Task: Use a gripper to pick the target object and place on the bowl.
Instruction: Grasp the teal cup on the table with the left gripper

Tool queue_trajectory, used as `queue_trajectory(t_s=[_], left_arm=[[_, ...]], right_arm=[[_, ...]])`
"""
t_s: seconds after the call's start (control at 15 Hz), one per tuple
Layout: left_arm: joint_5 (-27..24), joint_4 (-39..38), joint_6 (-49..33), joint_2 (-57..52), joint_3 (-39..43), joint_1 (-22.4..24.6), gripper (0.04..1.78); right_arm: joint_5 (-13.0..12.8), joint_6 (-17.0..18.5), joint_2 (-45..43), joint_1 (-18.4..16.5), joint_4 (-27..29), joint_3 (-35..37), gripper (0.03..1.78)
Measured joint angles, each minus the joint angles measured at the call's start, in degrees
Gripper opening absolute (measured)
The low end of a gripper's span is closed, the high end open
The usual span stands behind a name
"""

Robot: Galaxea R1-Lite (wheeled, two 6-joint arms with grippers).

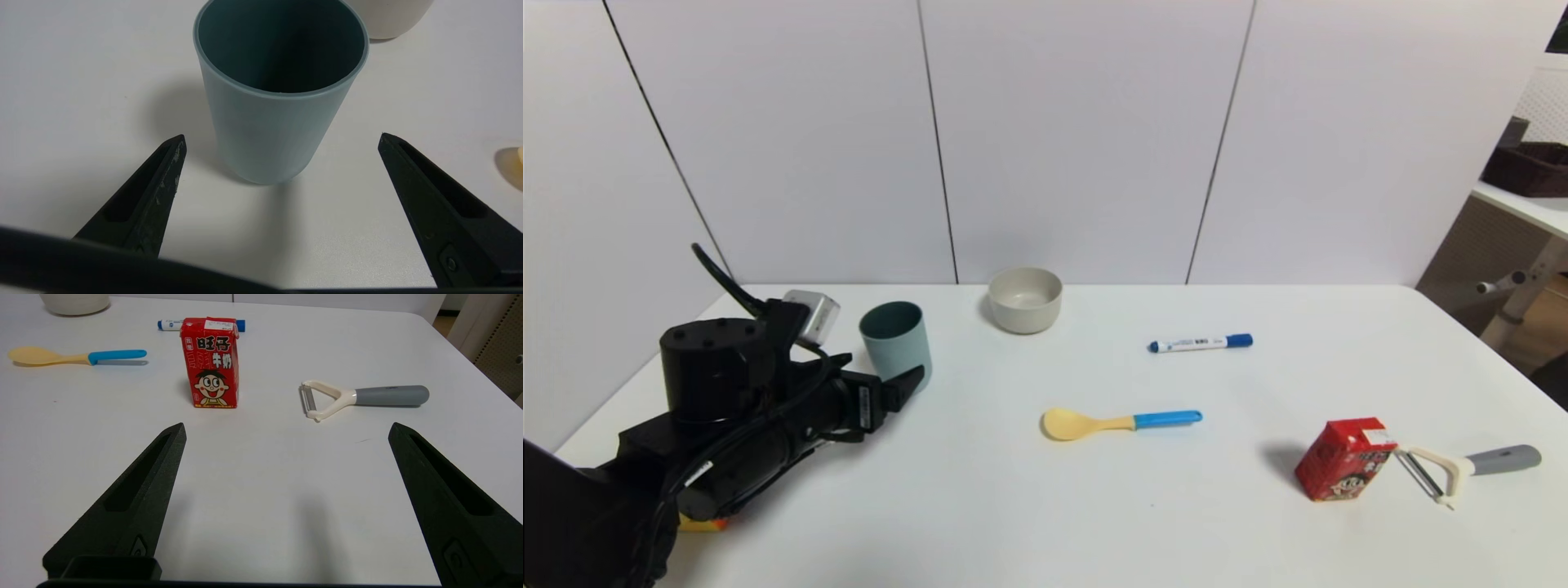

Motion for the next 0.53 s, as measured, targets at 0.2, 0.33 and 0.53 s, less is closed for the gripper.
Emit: queue_trajectory(t_s=[0.2, 0.33, 0.53], left_arm=[[0.02, -5.90, 0.00, 2.36, 1.95, -0.09, 1.69], [0.00, -7.83, -0.02, 4.05, 1.90, -0.10, 1.69], [0.00, -9.87, 0.02, 6.58, 1.26, -0.12, 1.69]], right_arm=[[0.00, 0.00, 0.00, 0.00, 0.00, 0.00, 1.71], [0.02, 0.02, 0.00, 0.00, 0.02, 0.00, 1.71], [0.02, -0.02, 0.00, 0.00, 0.00, 0.00, 1.71]])
